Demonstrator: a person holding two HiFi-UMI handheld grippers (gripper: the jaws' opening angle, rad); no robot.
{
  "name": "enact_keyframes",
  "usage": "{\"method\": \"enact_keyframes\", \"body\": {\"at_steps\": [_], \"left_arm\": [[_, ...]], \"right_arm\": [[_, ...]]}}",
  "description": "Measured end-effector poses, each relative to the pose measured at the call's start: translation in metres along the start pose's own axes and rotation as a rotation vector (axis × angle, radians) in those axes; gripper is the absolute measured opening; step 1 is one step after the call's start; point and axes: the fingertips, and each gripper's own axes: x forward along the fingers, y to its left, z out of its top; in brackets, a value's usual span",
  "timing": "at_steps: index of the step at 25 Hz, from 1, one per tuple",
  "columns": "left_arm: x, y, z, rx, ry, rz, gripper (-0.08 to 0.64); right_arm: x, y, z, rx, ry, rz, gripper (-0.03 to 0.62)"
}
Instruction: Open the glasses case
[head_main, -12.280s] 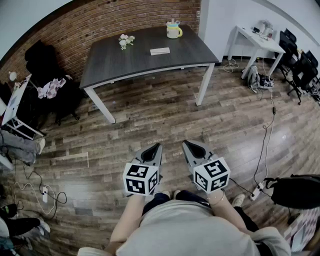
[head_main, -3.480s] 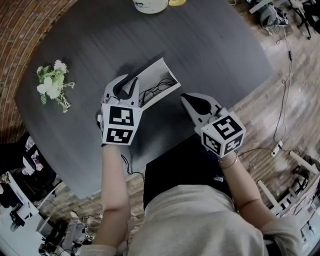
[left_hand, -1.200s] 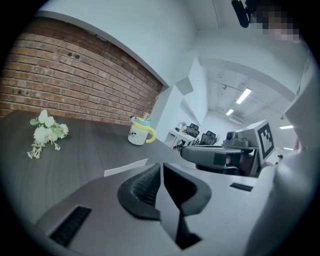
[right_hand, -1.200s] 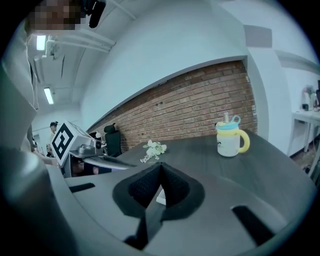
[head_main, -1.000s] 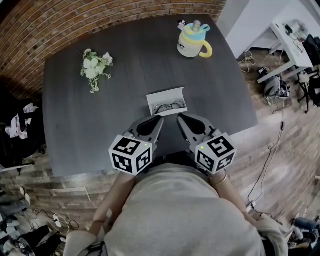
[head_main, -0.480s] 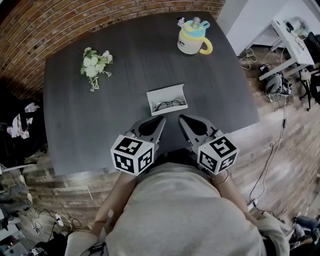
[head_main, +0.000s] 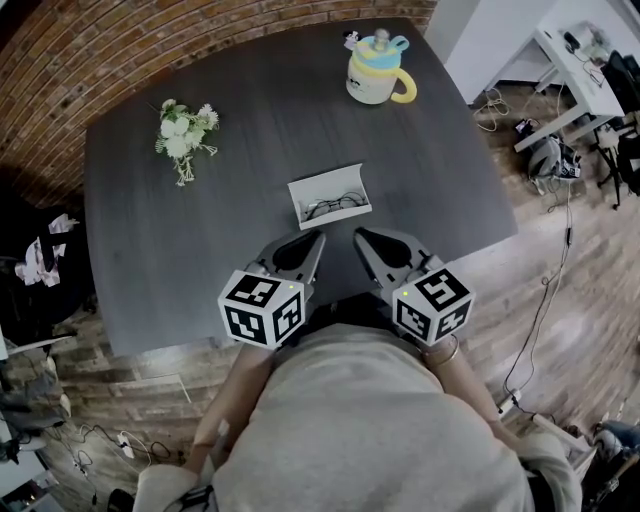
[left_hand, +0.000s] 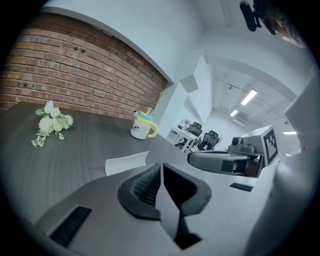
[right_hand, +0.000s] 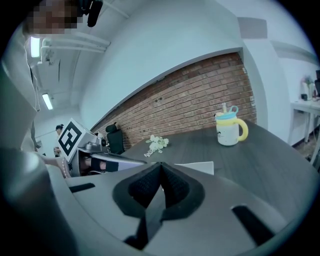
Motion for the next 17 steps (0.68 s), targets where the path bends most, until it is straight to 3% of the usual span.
{"method": "enact_keyframes", "body": {"at_steps": [17], "left_arm": [[-0.0001,-0.0093,-0.0101,0.01,0.044,-0.029,0.035]], "right_arm": [[-0.0061,-0.0002,-0.0078,-0.005,0.032,-0.033,0.005]]}}
